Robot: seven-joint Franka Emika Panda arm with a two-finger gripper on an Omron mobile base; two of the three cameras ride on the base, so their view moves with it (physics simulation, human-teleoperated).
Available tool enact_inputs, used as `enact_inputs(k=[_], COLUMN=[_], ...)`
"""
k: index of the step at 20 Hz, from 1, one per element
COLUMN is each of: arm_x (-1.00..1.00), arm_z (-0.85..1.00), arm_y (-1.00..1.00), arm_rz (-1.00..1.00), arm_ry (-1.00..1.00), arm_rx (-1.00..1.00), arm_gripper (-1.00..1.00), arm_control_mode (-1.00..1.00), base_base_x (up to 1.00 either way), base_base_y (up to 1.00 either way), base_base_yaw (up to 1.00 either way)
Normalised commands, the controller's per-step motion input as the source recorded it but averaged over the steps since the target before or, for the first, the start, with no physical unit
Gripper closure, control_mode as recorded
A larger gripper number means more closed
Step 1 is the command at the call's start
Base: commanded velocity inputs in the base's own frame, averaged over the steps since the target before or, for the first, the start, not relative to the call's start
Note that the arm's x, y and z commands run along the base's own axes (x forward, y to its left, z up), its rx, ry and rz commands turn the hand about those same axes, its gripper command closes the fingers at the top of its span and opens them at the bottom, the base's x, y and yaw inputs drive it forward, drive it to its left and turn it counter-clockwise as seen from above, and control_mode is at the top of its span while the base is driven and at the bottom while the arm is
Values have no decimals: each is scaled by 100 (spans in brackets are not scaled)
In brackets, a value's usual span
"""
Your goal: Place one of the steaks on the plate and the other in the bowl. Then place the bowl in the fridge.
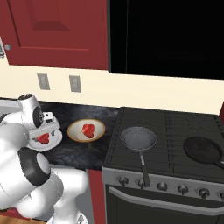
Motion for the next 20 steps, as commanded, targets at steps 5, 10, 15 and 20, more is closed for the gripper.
enact_inputs(k=[5,10,15,20], arm_x=[-54,-14,-21,-15], arm_z=[93,25,30,45], arm_y=[-83,-77,-81,-68], arm_rz=[-21,-28,-35,-38], arm_ry=[-11,-6,-6,-2], arm_rx=[9,1,2,5], arm_gripper=[-100,-100,-100,-100], arm_control_mode=[-100,-100,-100,-100], base_base_x=[0,0,0,0], base_base_y=[0,0,0,0], base_base_yaw=[0,0,0,0])
